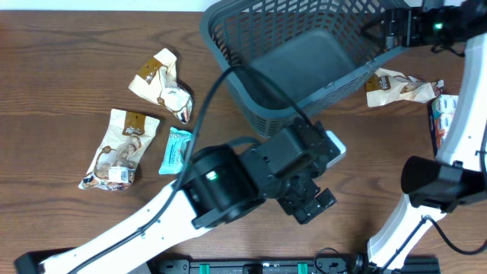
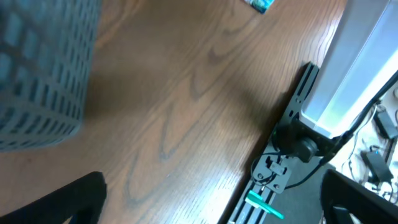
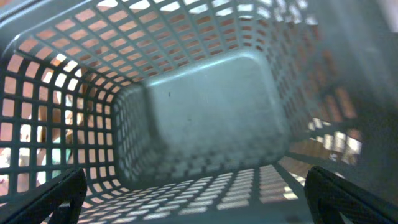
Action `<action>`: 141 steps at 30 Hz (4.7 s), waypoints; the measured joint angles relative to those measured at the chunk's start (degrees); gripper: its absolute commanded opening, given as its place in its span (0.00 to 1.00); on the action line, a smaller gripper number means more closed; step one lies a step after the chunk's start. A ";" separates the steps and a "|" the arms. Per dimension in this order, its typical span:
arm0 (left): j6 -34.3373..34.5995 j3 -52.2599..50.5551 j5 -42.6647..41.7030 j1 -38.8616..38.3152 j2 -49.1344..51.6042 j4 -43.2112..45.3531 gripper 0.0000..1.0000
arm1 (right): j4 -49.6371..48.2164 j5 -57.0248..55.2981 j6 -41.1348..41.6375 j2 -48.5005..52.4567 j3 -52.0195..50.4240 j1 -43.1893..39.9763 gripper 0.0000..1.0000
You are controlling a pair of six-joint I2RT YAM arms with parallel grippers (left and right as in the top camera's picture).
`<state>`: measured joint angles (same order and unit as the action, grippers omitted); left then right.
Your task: Pack container
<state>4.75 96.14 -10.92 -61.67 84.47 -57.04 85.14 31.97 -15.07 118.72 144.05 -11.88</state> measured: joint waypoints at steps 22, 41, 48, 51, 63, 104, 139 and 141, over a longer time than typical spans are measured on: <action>1.73 0.00 2.36 -0.07 10.34 2.03 0.06 | -2.19 0.57 -2.01 0.48 0.00 2.91 0.02; 5.99 -0.07 13.57 0.28 10.34 8.22 0.06 | -0.66 -1.68 -1.88 2.03 -0.09 1.62 0.02; 5.99 -2.75 14.01 4.37 10.34 8.85 0.06 | -0.61 -2.40 -1.88 2.32 -2.01 1.62 0.02; 5.99 -3.69 14.19 6.56 10.34 8.83 0.06 | -0.94 -2.64 -1.88 2.32 -4.66 1.62 0.01; 5.95 -3.87 14.32 8.81 10.34 10.71 0.06 | -2.60 -2.05 -1.88 2.36 -10.05 1.62 0.01; 3.50 -3.87 13.92 20.92 14.29 11.06 0.06 | 0.57 -1.95 -1.86 2.40 -10.78 8.37 0.02; -0.02 -3.87 14.16 24.57 14.29 10.75 0.09 | 1.86 -2.47 -1.86 2.40 -10.78 8.37 0.02; -0.39 -3.87 14.16 24.61 14.29 10.73 0.09 | 2.08 -2.47 -1.86 2.40 -10.78 8.37 0.02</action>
<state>4.36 92.27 3.25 -37.06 98.76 -46.30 87.22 29.50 -16.93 121.12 133.27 -3.51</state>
